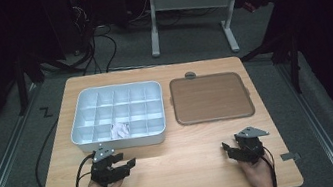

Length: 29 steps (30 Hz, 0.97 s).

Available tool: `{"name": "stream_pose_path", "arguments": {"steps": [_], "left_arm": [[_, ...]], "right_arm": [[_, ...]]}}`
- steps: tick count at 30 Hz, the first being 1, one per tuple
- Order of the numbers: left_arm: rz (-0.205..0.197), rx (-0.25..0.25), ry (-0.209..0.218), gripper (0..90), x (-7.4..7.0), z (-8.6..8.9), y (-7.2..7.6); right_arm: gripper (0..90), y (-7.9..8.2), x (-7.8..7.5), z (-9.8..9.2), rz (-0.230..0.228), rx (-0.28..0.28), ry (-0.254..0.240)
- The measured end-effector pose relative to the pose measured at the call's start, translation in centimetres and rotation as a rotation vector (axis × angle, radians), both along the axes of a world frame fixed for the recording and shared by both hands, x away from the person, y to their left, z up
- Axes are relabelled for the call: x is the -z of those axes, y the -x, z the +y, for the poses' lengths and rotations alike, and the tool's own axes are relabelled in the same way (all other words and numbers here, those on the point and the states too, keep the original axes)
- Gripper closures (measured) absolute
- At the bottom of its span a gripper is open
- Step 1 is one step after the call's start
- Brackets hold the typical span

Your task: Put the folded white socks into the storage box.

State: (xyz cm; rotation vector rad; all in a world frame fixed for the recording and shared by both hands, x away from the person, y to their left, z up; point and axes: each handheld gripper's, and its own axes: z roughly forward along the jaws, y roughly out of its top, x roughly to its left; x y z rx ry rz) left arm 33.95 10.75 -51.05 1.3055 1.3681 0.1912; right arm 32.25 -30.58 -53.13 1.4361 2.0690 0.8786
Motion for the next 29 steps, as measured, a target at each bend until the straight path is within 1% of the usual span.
{"name": "stream_pose_path", "arguments": {"steps": [4,7,10,11,13,16,17,20,22,26,29], "left_arm": [[0.007,0.002,-0.026,42.4,0.8,-0.4,0.0],[0.019,0.007,-0.034,41.1,1.3,-0.6,-0.1],[0.013,0.001,-0.051,40.5,1.7,-0.8,-0.2],[0.009,-0.004,-0.052,40.2,1.8,-0.8,-0.2],[-0.008,-0.015,-0.073,39.5,2.1,-1.0,-0.2],[-0.035,-0.029,-0.122,38.3,2.7,-1.2,-0.3],[-0.036,-0.028,-0.142,37.7,3.0,-1.3,-0.3],[-0.089,-0.012,-0.164,34.9,3.5,-1.5,0.1],[-0.102,-0.009,-0.190,33.8,3.7,-1.7,0.2],[-0.101,-0.019,-0.197,30.9,3.7,-1.8,0.1],[-0.100,-0.021,-0.198,30.5,3.7,-1.8,0.1]], "right_arm": [[38.6,0.0,0.0,0.0,-0.001,0.000,0.000],[38.2,0.0,0.0,0.0,0.000,0.000,0.000],[37.6,0.0,0.0,0.0,0.001,-0.004,0.000],[37.6,0.0,0.0,0.0,0.001,-0.004,0.000],[37.6,0.0,0.0,0.0,0.001,-0.004,0.000],[37.6,0.0,0.0,0.0,0.001,-0.004,0.000],[37.6,0.0,0.0,0.0,0.002,-0.004,0.000],[37.6,0.0,0.0,0.0,0.001,-0.004,0.000],[37.7,0.0,0.0,0.0,0.001,-0.004,0.000],[37.6,0.0,0.0,0.0,0.001,-0.004,0.000],[37.6,0.0,0.0,0.0,0.001,-0.004,0.000]]}}
